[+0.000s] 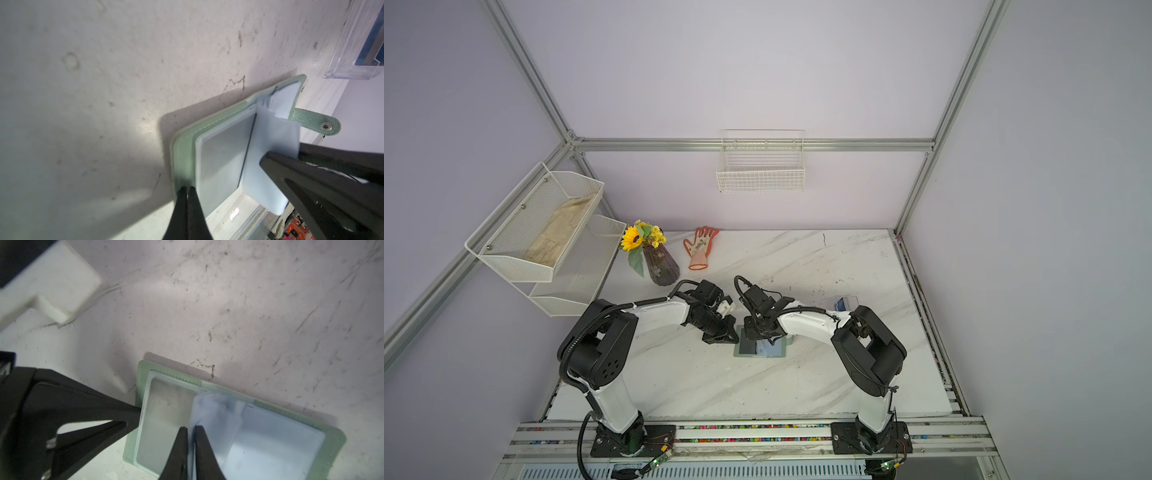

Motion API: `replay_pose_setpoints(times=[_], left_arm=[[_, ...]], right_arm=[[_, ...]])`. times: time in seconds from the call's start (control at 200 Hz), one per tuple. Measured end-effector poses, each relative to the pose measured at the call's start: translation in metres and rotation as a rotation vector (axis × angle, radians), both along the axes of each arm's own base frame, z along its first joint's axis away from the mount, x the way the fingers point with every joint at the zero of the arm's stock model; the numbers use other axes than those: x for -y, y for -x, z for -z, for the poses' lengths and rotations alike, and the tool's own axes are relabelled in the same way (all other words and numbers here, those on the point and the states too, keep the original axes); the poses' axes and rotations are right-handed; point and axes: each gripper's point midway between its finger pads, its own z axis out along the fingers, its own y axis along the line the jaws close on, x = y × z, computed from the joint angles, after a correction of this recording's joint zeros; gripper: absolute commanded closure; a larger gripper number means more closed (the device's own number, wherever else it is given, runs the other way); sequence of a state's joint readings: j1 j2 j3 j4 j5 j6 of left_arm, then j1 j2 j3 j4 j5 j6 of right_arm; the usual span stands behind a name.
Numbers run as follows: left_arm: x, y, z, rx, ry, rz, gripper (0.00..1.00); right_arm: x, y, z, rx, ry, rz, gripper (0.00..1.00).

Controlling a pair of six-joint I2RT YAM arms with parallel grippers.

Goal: Insert credit cards into a card holder
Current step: Turn over the card slot in the card holder.

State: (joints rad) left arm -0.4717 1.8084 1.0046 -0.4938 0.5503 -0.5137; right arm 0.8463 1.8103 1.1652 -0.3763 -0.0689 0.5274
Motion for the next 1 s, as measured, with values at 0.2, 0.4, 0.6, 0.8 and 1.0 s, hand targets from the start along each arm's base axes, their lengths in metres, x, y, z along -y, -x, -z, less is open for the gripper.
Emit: replay_pose_setpoints(times=[0.2,0.4,0.6,0.8,1.0], left_arm=[[0.000,0.000,0.000,0.000,0.000,0.000,1.00],[0.000,0.000,0.000,0.001,0.000,0.000,1.00],[0.000,0.000,0.000,0.000,0.000,0.000,1.00],[0.000,0.000,0.000,0.001,0.000,0.000,1.00],[0.000,0.000,0.000,0.001,0.000,0.000,1.00]], right_arm=[[-0.002,0.000,-0.001,-0.001,-0.009,-0.004,0.85],[-0.006,0.001,-0.002,-0.004,-0.030,-0.011,0.74],[-0.012,0.001,-0.004,-0.004,-0.055,-0.021,0.69],[-0.009,0.004,0.002,-0.013,-0.048,-0.019,0.67],[-0.005,0.008,0.008,-0.024,-0.036,-0.015,0.67]])
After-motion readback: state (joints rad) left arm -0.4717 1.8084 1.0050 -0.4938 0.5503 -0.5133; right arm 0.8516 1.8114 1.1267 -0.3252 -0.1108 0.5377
